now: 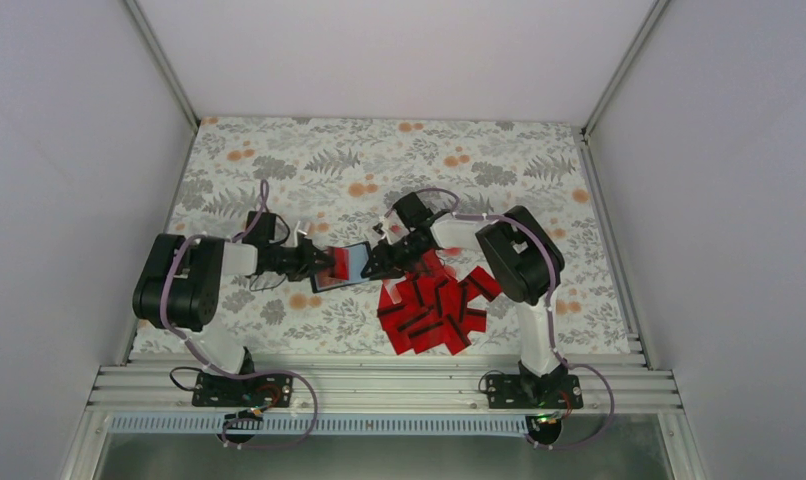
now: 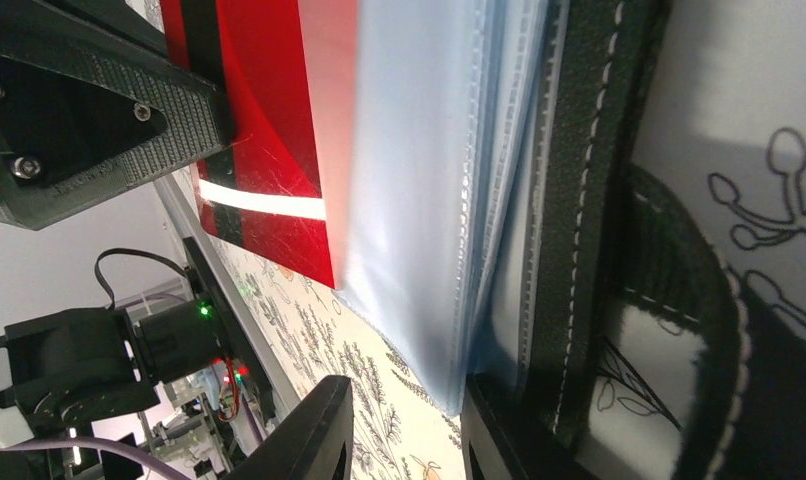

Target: Put the credit cards into the card holder

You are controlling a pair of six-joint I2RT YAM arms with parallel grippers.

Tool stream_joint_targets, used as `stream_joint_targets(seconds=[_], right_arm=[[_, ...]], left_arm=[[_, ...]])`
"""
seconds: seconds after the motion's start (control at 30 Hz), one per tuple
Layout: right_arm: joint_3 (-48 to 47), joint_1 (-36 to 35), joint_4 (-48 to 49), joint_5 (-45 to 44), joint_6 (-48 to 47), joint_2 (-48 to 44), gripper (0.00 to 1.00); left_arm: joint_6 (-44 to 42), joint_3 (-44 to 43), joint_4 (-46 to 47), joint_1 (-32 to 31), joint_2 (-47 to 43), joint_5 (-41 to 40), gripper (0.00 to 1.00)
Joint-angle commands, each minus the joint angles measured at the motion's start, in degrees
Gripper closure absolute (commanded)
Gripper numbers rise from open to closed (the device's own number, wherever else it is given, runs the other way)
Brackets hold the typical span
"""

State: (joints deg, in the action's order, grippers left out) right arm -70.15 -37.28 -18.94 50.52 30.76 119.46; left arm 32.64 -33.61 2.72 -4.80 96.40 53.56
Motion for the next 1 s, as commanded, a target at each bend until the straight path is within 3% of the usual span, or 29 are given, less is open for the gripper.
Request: stream_joint_targets(seconds=[0.0, 0.33, 0.97], right_arm=[[-0.3, -1.2, -6.8, -7.3, -1.4, 0.5, 0.71], [-6.7, 0.9, -13.2, -12.6, -3.7, -2.5, 0.71], [-9.2, 1.5, -12.8, -12.1, -3.5, 1.2, 0.76]], left_arm=[[0.1, -0.8, 1.9, -0.8, 1.5, -0.3, 0.98], [0.9, -1.0, 2.8, -2.1, 2.1, -1.0, 0.98], [3.7, -1.1, 5.6, -5.0, 4.0, -3.2, 0.98]])
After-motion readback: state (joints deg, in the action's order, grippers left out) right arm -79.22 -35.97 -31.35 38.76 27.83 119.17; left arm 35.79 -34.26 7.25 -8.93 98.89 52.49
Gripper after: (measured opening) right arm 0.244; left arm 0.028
